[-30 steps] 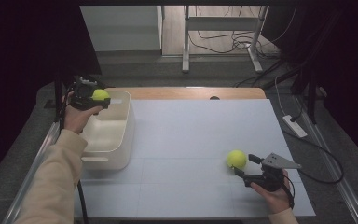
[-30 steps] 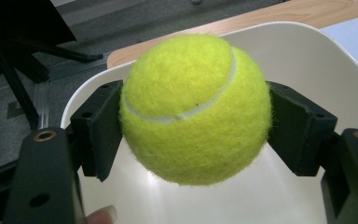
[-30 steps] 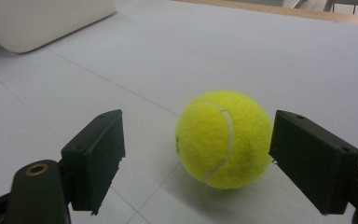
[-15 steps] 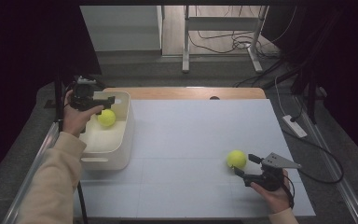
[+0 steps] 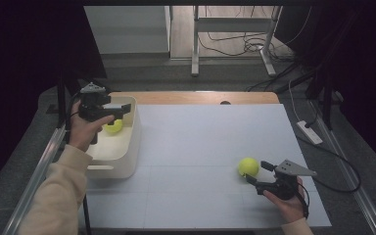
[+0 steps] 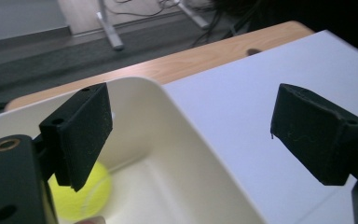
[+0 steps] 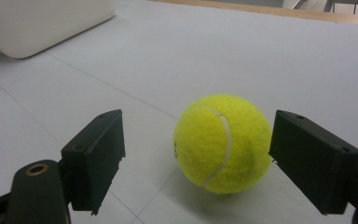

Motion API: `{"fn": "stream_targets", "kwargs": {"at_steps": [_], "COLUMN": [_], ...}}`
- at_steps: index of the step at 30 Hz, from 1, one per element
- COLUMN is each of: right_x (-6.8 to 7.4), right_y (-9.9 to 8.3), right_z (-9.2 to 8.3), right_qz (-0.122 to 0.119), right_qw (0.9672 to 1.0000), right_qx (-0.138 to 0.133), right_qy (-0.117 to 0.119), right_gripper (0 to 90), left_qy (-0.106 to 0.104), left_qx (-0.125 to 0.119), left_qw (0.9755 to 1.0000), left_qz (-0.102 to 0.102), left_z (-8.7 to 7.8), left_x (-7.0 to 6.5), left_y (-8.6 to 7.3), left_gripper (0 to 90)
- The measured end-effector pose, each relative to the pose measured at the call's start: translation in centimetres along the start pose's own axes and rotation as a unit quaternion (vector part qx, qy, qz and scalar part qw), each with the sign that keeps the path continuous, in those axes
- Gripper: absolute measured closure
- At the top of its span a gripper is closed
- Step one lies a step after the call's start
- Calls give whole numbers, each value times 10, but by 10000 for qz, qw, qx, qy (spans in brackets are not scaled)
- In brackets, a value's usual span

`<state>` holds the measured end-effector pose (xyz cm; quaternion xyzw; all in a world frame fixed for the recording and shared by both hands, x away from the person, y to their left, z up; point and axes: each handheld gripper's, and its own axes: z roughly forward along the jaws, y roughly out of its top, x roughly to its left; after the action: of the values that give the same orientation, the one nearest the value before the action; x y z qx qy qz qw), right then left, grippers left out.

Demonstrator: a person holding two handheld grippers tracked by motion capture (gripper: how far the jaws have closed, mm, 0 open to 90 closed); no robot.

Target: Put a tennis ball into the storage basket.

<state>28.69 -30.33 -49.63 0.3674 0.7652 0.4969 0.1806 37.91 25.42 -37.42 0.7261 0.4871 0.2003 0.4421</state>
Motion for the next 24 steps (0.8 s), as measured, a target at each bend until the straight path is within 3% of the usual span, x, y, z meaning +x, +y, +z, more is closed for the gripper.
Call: {"fn": "stream_targets", "kwargs": {"at_steps": [14,24], "right_x": [0,1], "right_y": [1,1], "right_z": [2,1], "right_qz": [-12,-27], "right_qw": [10000,10000], "right_qx": [-23,-33], "right_qy": [25,54], "right_gripper": [179,179], "left_qy": [-413,-581], "left_qx": [-64,-98], "left_qw": [9987,9977], "left_qz": [301,348], "left_z": [0,4], "left_x": [-34,-46], "left_y": [-8,-11], "left_gripper": [136,138]}}
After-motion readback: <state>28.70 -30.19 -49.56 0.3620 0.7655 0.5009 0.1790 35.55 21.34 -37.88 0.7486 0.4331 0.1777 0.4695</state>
